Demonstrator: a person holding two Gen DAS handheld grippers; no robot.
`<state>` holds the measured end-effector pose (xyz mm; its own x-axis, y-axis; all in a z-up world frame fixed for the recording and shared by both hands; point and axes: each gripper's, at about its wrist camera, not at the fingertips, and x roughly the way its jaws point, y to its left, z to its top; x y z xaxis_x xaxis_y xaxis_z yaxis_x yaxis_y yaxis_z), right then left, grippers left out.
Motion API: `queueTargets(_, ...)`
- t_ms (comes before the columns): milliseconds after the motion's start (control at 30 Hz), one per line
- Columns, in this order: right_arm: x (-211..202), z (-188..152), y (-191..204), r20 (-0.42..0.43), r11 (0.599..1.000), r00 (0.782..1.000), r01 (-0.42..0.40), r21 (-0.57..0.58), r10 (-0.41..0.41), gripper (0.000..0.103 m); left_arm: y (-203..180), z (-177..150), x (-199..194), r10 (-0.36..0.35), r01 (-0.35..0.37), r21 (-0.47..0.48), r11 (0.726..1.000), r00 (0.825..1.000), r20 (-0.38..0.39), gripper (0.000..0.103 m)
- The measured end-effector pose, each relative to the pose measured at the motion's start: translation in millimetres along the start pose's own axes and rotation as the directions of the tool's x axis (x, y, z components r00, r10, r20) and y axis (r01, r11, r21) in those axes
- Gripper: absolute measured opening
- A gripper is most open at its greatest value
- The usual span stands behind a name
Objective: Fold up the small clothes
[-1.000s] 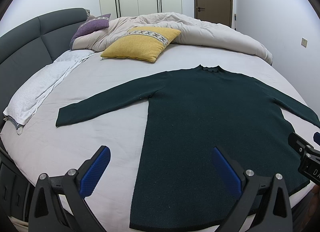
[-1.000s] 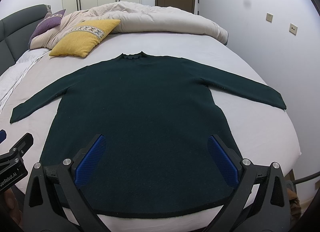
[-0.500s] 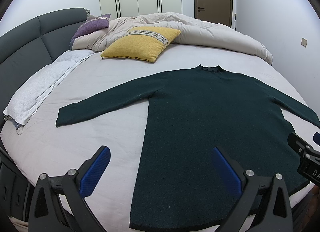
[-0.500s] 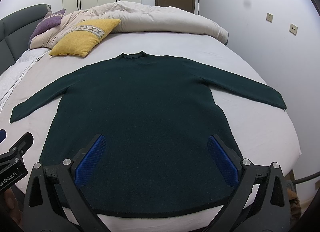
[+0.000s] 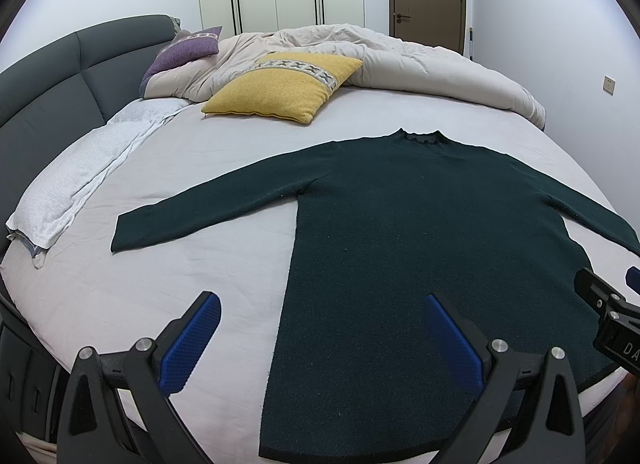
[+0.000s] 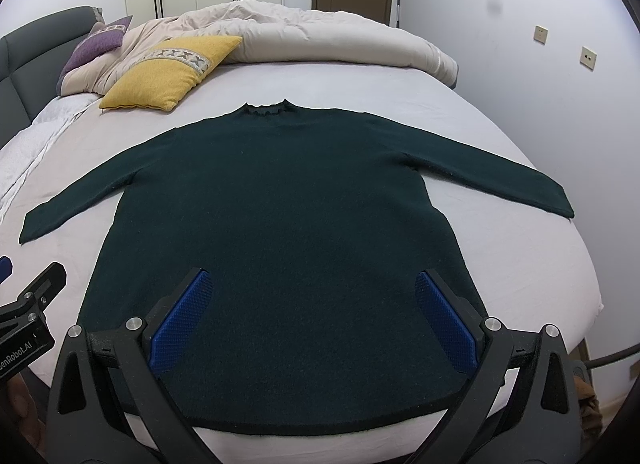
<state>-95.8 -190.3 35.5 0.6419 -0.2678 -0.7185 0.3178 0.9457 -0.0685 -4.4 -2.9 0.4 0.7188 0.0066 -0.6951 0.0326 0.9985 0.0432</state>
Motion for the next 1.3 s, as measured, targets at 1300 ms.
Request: queueTargets(1300,190,-2,-501,0.121,0.446,0.991,-0.131,0.885,0.05,0.075,-97,30,119,-0.351,0.352,-0.026,0.936,0.919,-0.18,0.103)
